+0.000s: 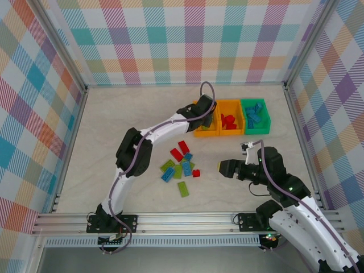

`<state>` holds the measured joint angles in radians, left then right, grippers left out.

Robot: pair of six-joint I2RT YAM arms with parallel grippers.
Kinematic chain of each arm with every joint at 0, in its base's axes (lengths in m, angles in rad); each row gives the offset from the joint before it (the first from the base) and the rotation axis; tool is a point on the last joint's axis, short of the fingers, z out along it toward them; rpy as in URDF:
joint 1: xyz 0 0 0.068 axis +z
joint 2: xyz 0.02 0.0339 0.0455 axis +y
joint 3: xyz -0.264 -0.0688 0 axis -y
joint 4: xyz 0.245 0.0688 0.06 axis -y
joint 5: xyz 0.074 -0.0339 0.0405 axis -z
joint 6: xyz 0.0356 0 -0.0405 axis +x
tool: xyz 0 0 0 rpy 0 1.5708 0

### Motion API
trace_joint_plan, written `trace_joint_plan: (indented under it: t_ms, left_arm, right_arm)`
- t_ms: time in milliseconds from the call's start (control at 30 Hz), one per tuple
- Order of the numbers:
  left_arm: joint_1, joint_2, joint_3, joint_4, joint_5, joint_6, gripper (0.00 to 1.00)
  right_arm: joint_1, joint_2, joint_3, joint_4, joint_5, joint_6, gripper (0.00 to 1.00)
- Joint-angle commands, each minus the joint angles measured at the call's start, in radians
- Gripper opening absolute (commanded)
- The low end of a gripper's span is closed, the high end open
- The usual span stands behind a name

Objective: Sort the legos into containers by color

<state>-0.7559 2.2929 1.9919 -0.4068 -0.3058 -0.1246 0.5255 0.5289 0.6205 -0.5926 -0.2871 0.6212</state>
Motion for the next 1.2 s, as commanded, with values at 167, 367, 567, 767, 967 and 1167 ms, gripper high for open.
trace_joint_plan:
  t_ms: [167, 367, 567, 767, 967, 1167]
  left_arm:
    - [0.015, -0.120, 0.026, -0.044, 0.136, 0.025, 0.55]
    - [-0.044, -0.535, -0.436, 0.119, 0.174, 0.011, 0.55]
    - [-0.221, -0.985, -0.888, 0.203, 0.145, 0.119, 0.56]
    - [-0.374, -1.293, -1.166, 0.090, 0.110, 0.191, 0.63]
    - [-0.411, -1.515, -1.340, 0.030, 0.118, 0.249, 0.82]
    - [-0.411, -1.649, -1.500, 0.174, 0.057, 0.275, 1.00]
  right_arm:
    - [0.007, 0.007, -0.001, -0.033, 0.022, 0.012, 0.81]
    - [0.015, 0.128, -0.003, -0.024, 0.025, -0.012, 0.80]
    - [0.177, 0.329, 0.015, 0.010, 0.199, -0.068, 0.80]
    - [0.306, 0.568, 0.047, 0.143, 0.312, -0.101, 0.81]
    - [0.347, 0.758, 0.092, 0.289, 0.274, -0.100, 0.81]
    - [0.347, 0.889, 0.145, 0.357, 0.285, -0.101, 0.76]
